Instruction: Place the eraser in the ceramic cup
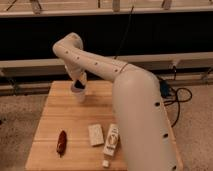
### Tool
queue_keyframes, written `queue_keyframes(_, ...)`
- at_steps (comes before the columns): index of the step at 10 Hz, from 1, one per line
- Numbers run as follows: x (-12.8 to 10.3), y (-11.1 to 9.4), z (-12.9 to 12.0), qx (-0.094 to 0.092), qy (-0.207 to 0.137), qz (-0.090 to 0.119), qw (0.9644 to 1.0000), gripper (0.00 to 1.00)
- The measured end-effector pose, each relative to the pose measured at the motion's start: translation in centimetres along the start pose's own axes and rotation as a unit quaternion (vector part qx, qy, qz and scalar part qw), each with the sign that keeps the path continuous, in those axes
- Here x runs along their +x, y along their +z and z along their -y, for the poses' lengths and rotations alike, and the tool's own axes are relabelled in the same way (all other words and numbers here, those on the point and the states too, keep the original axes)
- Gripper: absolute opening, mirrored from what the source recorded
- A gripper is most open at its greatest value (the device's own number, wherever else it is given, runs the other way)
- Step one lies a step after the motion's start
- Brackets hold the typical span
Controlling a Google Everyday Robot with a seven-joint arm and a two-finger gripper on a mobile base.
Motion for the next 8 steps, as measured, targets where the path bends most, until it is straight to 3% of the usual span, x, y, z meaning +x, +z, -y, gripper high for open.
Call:
queue_keyframes(2, 0.1, 0.2, 0.4, 0.005, -0.002, 0.004, 1.0, 0.8)
queue_keyframes(8, 0.3, -0.6, -0.3, 0.034, 0.002, 0.019, 0.9992, 0.78)
